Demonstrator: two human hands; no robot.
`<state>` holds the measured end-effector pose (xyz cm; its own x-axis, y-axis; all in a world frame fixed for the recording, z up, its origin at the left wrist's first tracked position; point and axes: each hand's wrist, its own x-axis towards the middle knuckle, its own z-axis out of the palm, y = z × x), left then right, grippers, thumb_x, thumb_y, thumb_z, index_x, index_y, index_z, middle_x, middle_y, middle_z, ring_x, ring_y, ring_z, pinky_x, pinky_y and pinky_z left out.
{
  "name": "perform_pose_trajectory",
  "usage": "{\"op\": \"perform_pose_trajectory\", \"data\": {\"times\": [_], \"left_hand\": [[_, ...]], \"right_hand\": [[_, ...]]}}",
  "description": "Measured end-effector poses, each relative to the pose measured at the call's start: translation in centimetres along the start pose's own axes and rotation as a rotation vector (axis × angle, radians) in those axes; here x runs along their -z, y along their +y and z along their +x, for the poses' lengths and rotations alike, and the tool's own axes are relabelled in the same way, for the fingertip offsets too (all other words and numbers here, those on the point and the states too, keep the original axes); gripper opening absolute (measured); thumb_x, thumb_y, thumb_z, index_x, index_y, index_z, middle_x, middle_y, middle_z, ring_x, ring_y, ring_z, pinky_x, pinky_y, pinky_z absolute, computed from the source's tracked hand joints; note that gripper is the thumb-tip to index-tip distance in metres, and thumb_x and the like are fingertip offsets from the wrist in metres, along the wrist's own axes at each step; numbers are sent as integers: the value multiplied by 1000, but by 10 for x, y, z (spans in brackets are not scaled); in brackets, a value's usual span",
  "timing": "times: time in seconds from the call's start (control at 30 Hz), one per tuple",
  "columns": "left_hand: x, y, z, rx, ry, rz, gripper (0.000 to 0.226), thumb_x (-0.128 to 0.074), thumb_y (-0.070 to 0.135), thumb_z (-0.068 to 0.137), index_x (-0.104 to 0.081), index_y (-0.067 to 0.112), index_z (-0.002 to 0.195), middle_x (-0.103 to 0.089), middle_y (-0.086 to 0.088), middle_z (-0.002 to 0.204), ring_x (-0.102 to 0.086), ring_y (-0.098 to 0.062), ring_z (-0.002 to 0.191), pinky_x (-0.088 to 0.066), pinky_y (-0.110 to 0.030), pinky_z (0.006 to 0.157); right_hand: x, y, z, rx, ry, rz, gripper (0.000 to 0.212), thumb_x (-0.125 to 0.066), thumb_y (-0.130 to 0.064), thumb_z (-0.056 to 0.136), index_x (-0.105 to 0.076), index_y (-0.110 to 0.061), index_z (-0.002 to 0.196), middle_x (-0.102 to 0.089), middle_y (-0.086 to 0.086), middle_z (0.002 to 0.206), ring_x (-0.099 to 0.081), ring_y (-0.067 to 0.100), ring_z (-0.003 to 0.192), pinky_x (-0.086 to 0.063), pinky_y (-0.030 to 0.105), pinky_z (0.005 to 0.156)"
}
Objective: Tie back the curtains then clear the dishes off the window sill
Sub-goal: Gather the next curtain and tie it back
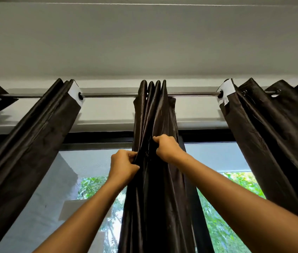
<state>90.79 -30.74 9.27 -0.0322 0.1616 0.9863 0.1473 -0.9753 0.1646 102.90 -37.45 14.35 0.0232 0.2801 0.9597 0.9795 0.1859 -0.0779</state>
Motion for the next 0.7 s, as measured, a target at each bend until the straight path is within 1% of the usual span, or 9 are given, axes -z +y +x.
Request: {"op": "perform_pose_trajectory", "data": {"times": [0.13,0.2,0.27,0.33,0.37,0.43,0.47,0.6,0.7], "left_hand": [[-14,6,-10,24,15,-53,36,-70,-8,66,-75,8,97,-74,-12,87,-70,-17,84,-57,-41,79],[-17,5,-17,57,46,-58,31,-67,-9,66,-75,6,92,-74,-13,82,-70,-18,79,-58,-41,77],[-19,1,-25,97,70,-39,29,-64,-11,67,-76,6,87,-74,-12,78,-70,-21,75,-59,-41,72],[-22,-3,-35,114,89,-13,22,-65,-9,66,-75,7,78,-72,-11,69,-70,-23,69,-59,-41,66],[-23,-5,-42,116,98,2,19,-66,-9,65,-74,6,73,-70,-11,64,-69,-24,67,-57,-42,63],[-26,-11,-58,126,105,40,18,-64,-9,63,-72,7,66,-62,-7,55,-66,-22,59,-54,-42,60],[-26,-16,-69,137,98,65,20,-64,-9,63,-72,9,65,-59,-4,54,-62,-20,55,-53,-41,58],[-21,-34,-126,229,70,62,25,-66,-13,69,-75,10,71,-56,8,49,-54,-4,47,-44,-16,40],[-13,-41,-175,300,49,58,24,-65,-15,72,-76,4,81,-65,4,57,-57,-6,51,-41,-7,43]], "right_hand": [[2,8,-23,-88,22,51,73,-51,-4,88,-17,-18,151,-38,19,146,-46,37,125,-42,45,102],[1,12,-31,-159,51,46,84,-55,-8,89,-1,-15,152,-27,21,151,-41,39,129,-39,43,104],[-1,17,-39,-259,50,32,86,-55,-6,89,5,-8,151,-22,23,153,-39,40,131,-36,42,103],[-5,22,-49,-316,35,35,77,-55,-4,89,-6,-2,149,-36,26,143,-45,41,124,-41,43,97],[-8,25,-54,-319,38,35,65,-54,-3,89,-20,1,144,-46,25,133,-50,41,117,-45,43,92],[-13,28,-68,-305,55,34,34,-52,-2,86,-46,0,120,-56,22,117,-56,39,103,-48,40,82],[-17,29,-78,-296,57,33,28,-51,0,84,-51,-1,112,-58,20,114,-57,37,101,-49,39,80],[-40,31,-132,-271,40,38,41,-47,2,79,-55,-7,118,-63,16,111,-60,37,104,-51,38,82],[-57,28,-183,-247,33,62,42,-48,-5,84,-55,-10,124,-65,19,112,-61,39,105,-51,43,85]]}}
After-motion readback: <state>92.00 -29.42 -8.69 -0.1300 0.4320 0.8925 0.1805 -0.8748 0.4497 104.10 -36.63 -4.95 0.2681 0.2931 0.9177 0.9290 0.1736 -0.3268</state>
